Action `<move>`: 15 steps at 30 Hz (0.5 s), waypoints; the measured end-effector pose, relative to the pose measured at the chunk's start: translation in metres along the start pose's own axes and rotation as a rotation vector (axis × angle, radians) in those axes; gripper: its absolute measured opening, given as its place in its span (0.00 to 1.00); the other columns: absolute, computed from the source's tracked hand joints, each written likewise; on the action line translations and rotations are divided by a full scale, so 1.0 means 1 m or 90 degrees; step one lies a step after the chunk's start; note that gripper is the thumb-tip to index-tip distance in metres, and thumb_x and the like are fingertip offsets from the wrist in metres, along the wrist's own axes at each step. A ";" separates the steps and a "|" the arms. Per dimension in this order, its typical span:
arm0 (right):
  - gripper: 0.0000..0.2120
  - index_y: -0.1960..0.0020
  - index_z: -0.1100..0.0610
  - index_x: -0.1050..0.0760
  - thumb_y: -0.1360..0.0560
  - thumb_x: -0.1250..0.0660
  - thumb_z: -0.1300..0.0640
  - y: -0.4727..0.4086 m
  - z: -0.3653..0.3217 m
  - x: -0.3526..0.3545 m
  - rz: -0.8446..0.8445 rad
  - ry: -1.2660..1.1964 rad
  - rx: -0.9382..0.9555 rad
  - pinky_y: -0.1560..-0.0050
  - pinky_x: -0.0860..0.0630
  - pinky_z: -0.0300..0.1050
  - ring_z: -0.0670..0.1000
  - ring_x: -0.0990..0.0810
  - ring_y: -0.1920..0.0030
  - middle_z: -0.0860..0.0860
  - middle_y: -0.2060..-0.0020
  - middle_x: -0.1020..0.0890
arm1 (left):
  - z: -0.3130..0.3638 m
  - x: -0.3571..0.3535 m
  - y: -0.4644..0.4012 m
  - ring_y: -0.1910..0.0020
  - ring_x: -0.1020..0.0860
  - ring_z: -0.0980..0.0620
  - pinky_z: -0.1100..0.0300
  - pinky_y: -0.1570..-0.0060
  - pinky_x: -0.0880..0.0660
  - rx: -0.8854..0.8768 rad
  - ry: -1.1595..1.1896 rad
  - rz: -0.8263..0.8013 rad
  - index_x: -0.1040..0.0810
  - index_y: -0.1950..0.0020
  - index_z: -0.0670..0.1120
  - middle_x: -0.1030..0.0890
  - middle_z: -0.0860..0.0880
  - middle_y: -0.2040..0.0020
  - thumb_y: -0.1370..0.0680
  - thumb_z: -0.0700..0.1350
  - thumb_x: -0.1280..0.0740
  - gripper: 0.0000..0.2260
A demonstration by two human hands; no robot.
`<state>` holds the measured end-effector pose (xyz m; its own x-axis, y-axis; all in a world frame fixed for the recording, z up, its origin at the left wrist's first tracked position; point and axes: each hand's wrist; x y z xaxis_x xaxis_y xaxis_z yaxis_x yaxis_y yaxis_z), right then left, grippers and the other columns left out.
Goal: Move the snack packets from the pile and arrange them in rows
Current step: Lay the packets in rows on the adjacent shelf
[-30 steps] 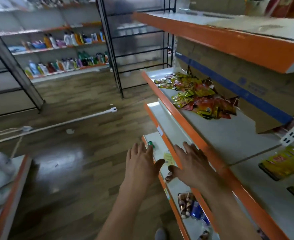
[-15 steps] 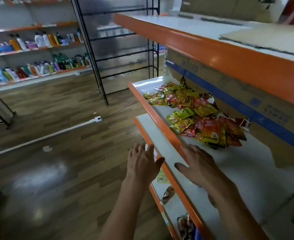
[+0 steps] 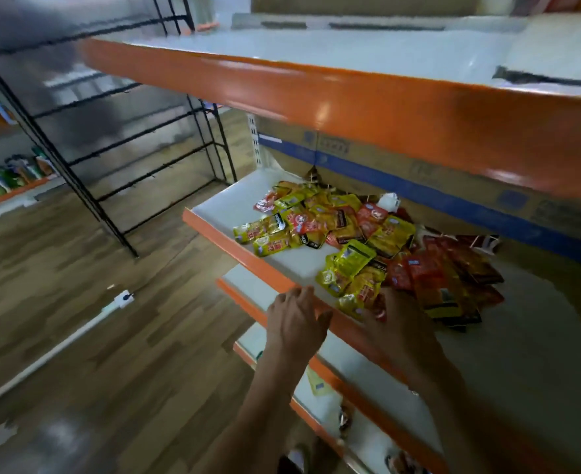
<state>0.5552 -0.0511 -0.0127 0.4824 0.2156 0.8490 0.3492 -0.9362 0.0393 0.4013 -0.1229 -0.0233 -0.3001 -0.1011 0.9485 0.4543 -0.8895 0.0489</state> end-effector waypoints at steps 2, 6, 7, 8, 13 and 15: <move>0.17 0.43 0.60 0.23 0.25 0.29 0.50 -0.010 -0.007 -0.010 0.033 -0.007 -0.069 0.46 0.29 0.51 0.61 0.22 0.43 0.59 0.47 0.19 | -0.004 0.008 -0.023 0.39 0.27 0.41 0.49 0.42 0.29 -0.015 -0.015 0.008 0.30 0.30 0.46 0.25 0.42 0.37 0.21 0.60 0.37 0.24; 0.24 0.41 0.63 0.23 0.27 0.28 0.46 -0.024 -0.025 -0.020 0.099 0.010 -0.145 0.45 0.25 0.53 0.63 0.20 0.45 0.63 0.47 0.19 | -0.003 0.018 -0.065 0.39 0.28 0.41 0.48 0.42 0.30 -0.072 -0.017 0.085 0.26 0.34 0.45 0.24 0.43 0.39 0.22 0.60 0.35 0.24; 0.29 0.36 0.62 0.26 0.26 0.31 0.41 -0.027 -0.029 -0.023 0.078 0.027 -0.183 0.42 0.27 0.52 0.62 0.22 0.41 0.62 0.42 0.21 | -0.001 0.019 -0.073 0.39 0.28 0.41 0.49 0.42 0.29 -0.085 0.007 0.070 0.26 0.33 0.45 0.24 0.43 0.39 0.22 0.60 0.34 0.24; 0.35 0.32 0.61 0.30 0.26 0.35 0.35 -0.029 -0.031 -0.030 0.081 0.055 -0.206 0.39 0.28 0.52 0.61 0.24 0.38 0.61 0.38 0.23 | 0.002 0.017 -0.080 0.39 0.28 0.41 0.50 0.44 0.29 -0.094 0.025 0.046 0.27 0.33 0.44 0.25 0.43 0.39 0.22 0.58 0.34 0.24; 0.40 0.30 0.68 0.32 0.31 0.26 0.43 -0.033 -0.033 -0.051 0.100 0.059 -0.257 0.47 0.21 0.56 0.67 0.19 0.46 0.68 0.43 0.21 | 0.013 -0.009 -0.100 0.44 0.27 0.41 0.52 0.48 0.30 -0.113 0.030 -0.026 0.30 0.35 0.42 0.25 0.42 0.41 0.22 0.48 0.35 0.18; 0.42 0.31 0.68 0.32 0.37 0.20 0.50 -0.035 -0.035 -0.051 0.104 0.018 -0.279 0.48 0.22 0.57 0.67 0.19 0.47 0.68 0.44 0.21 | 0.010 -0.014 -0.108 0.44 0.27 0.41 0.52 0.48 0.31 -0.110 0.046 -0.030 0.30 0.35 0.43 0.25 0.42 0.41 0.21 0.50 0.36 0.18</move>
<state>0.4906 -0.0386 -0.0391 0.4780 0.0535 0.8767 -0.1045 -0.9876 0.1172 0.3649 -0.0214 -0.0383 -0.3800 -0.0830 0.9213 0.2893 -0.9567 0.0331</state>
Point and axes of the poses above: each hand's wrist, its own y-axis away from the middle knuckle, its own x-axis out of the back of the hand, z = x × y
